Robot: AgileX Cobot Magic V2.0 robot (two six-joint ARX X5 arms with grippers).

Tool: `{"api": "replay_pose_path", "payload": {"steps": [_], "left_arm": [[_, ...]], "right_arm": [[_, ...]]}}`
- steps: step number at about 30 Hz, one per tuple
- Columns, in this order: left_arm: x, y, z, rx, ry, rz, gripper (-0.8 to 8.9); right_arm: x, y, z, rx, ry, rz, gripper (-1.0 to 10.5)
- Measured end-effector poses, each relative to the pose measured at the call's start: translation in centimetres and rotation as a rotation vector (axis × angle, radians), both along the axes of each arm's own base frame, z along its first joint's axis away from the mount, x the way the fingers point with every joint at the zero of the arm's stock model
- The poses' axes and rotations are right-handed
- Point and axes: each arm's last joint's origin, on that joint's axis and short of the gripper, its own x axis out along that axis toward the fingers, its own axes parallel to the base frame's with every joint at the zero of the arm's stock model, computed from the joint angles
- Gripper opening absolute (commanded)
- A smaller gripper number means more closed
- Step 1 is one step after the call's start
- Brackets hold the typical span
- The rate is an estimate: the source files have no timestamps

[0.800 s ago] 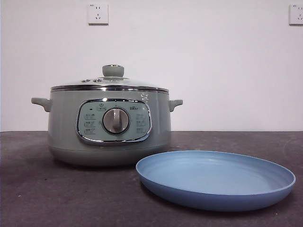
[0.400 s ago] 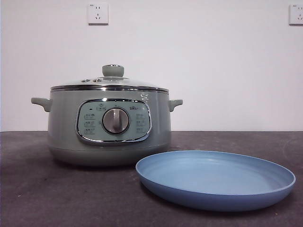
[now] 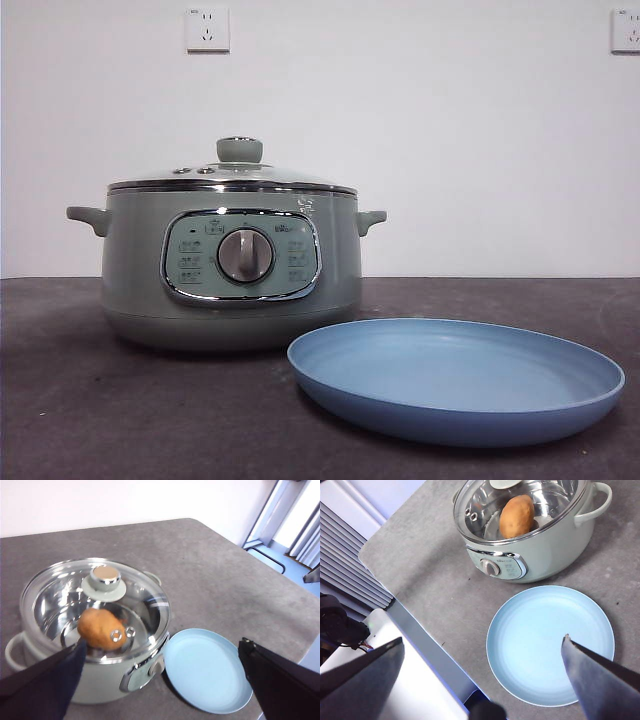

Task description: Take the potato out from the steamer,put the potato on the plate,close the lid

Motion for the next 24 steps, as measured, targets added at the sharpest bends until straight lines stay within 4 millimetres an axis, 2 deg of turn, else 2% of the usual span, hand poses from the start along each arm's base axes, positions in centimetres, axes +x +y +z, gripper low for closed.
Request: {"api": "replay_pose_path", "payload": {"steps": [7, 14, 20, 24], "left_arm": [[4.7, -1.4, 1.2, 0.035, 0.029, -0.019, 6.29], [9.9, -4.1, 2.4, 0.126, 0.011, -0.02, 6.29], [15.3, -7.1, 1.0, 0.2, 0.033, -0.022, 6.29], [17.9, -8.8, -0.5, 0.244, 0.057, -0.028, 6.29]], "right_arm": [[0.0, 0.0, 0.0, 0.0, 0.0, 0.0, 6.3], [0.1, 0.0, 0.1, 0.002, -0.012, 0.0, 6.3], [0.2, 0.1, 0.0, 0.002, -0.006, 0.0, 6.3], [0.3, 0.1, 0.0, 0.001, -0.005, 0.0, 6.3]]}}
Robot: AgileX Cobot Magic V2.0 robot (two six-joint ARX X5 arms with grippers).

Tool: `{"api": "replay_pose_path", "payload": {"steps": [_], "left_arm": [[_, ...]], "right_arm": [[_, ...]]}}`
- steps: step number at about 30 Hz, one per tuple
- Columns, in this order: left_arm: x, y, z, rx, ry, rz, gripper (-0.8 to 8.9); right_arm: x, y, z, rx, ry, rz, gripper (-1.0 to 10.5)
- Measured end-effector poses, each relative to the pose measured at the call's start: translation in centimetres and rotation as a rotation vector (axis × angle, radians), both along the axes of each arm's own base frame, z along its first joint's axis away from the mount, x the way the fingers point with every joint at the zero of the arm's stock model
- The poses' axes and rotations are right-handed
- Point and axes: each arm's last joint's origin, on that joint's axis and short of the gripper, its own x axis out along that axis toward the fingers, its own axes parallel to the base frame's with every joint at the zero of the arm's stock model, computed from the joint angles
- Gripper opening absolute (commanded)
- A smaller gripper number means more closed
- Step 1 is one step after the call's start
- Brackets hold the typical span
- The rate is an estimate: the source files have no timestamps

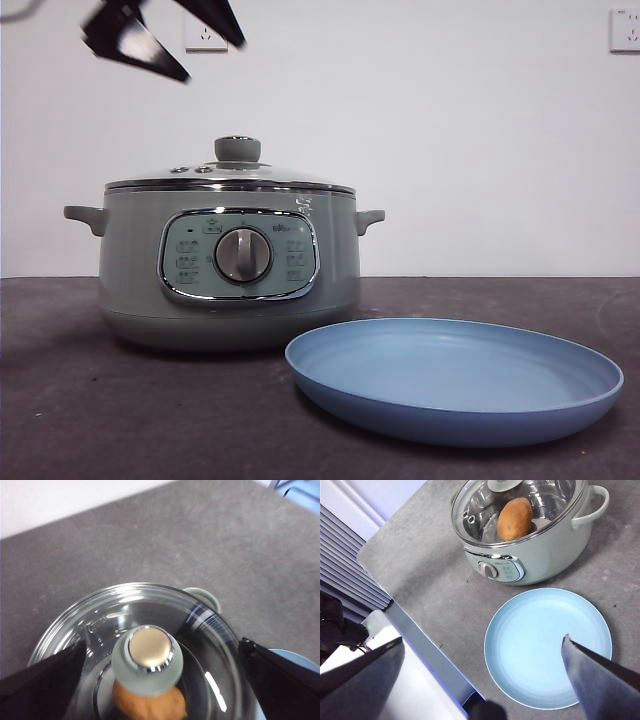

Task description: Take the potato out from the steamer,put the potato on the plate,close the lid

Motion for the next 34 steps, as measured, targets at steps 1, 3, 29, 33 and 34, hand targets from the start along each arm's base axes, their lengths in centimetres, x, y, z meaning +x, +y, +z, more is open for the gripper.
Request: {"api": "replay_pose_path", "payload": {"steps": [1, 3, 29, 33, 34], "left_arm": [[0.7, -0.4, -0.5, 0.006, -0.002, -0.005, 6.29], [1.7, -1.1, -1.5, 0.016, 0.003, -0.009, 6.29], [4.4, -3.6, -6.4, 0.118, 0.08, -0.001, 0.81], [4.4, -3.6, -6.3, 0.118, 0.079, -0.005, -0.09], [4.4, -3.7, -6.3, 0.12, 0.077, -0.004, -0.09]], "right_arm": [[0.0, 0.0, 0.0, 0.0, 0.001, 0.0, 6.3], [0.0, 0.0, 0.0, 0.0, 0.002, 0.0, 6.3], [0.1, -0.1, -0.1, -0.031, -0.004, -0.032, 6.3], [0.2, -0.1, -0.1, -0.051, -0.008, -0.054, 6.3], [0.2, -0.1, -0.1, -0.051, -0.008, -0.054, 6.3]]}}
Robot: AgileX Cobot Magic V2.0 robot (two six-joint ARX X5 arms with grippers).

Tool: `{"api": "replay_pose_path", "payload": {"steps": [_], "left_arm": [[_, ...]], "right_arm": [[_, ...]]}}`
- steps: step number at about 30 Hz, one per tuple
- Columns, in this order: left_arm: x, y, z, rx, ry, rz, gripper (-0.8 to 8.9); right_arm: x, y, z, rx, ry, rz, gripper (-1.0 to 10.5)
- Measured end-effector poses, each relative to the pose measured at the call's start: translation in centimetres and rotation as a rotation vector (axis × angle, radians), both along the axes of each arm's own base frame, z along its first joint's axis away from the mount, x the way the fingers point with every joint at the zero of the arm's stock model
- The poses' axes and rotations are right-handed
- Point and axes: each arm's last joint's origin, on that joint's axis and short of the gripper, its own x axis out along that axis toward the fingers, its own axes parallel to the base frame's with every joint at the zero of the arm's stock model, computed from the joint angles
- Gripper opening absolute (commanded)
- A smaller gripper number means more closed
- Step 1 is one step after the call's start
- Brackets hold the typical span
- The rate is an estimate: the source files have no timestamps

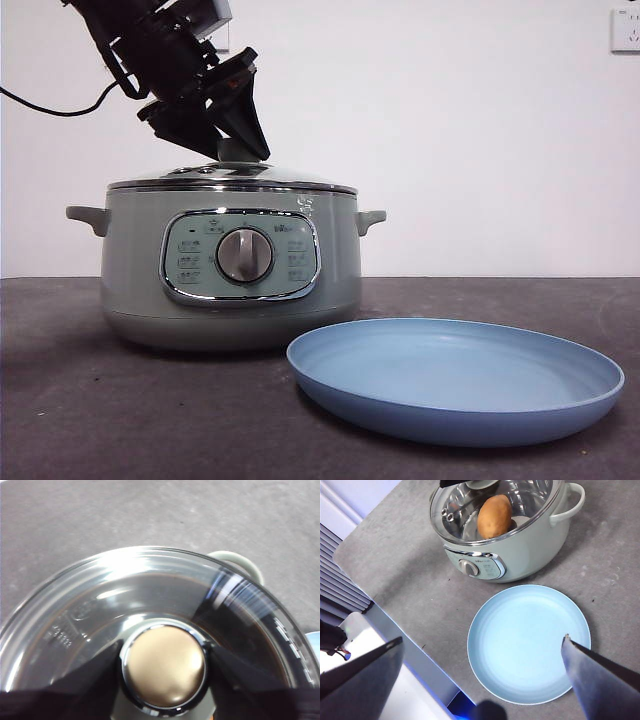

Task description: Take the potato out from the steamer,put the potato on the plate,close the lid

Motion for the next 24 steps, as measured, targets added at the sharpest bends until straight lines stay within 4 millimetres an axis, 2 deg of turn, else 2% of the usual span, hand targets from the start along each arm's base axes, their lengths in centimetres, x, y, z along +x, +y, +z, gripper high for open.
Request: {"api": "replay_pose_path", "payload": {"steps": [15, 18, 24], "left_arm": [[-0.3, 0.1, 0.3, 0.001, -0.005, 0.005, -0.09], [-0.7, 0.3, 1.1, -0.009, -0.018, 0.01, -0.09], [-3.0, 1.2, 4.4, -0.041, -0.084, 0.017, -0.09]], "right_arm": [[0.0, 0.0, 0.0, 0.0, 0.0, 0.0, 6.3], [0.0, 0.0, 0.0, 0.002, 0.002, -0.002, 6.3], [0.3, 0.1, 0.0, 0.013, 0.003, -0.013, 6.3]]}}
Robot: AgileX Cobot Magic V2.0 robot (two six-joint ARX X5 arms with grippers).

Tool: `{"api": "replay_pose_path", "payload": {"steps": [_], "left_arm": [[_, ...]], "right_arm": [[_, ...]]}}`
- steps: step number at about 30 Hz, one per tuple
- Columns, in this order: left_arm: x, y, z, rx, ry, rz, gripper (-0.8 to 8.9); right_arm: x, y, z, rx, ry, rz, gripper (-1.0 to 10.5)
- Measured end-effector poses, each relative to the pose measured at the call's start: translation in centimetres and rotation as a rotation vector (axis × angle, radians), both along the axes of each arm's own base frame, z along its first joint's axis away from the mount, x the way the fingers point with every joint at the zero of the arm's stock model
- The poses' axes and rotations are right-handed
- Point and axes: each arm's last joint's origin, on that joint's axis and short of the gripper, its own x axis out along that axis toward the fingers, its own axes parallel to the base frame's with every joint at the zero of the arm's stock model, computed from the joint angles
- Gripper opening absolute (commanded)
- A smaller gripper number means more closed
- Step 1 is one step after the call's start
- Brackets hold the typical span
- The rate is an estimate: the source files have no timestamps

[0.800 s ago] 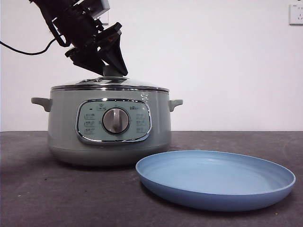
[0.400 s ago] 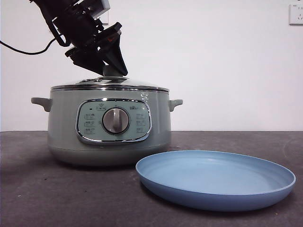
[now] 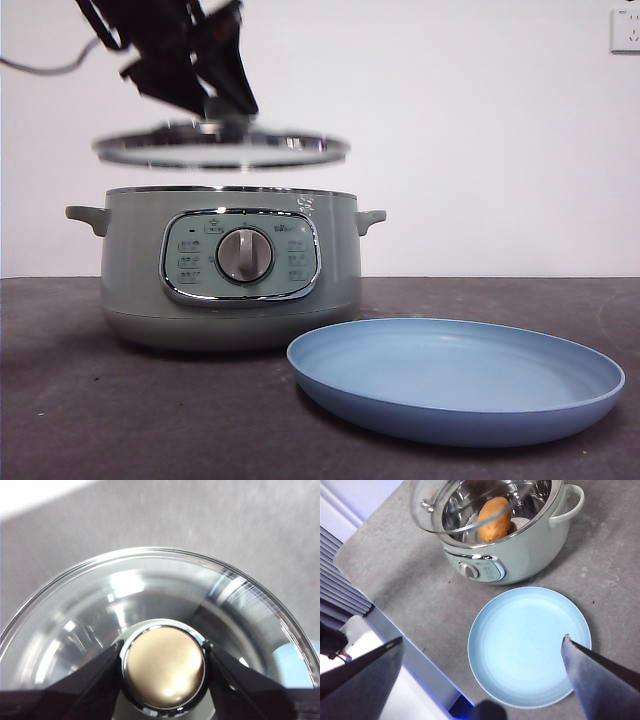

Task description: Take the potato out from the steamer,put the potato on the plate,close the lid

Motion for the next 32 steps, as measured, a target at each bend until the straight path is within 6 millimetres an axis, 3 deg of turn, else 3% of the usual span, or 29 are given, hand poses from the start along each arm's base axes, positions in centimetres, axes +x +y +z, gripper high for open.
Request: {"api": "replay_pose_path", "payload": {"steps": [7, 15, 27, 32], "left_arm": [[-4.7, 1.9, 4.4, -0.01, -0.067, 0.051, -0.09], [-12.0, 5.3, 8.6, 0.001, -0.133, 0.13, -0.09], [-20.5, 9.2, 9.7, 0.074, -0.094, 0.278, -0.09], [-24.0, 10.3, 9.8, 0.062, -0.105, 0.307, -0.09]], "right_arm": [[2.2, 1.0, 0.3, 0.069, -0.028, -0.021, 6.3], [6.5, 5.0, -0.1, 0.13, 0.001, 0.055, 6.3], [15.3, 14.9, 0.2, 0.045, 0.038, 0.132, 6.3], [19.2, 20.6, -1.2, -0.047, -0.003, 0.095, 6.3]]}}
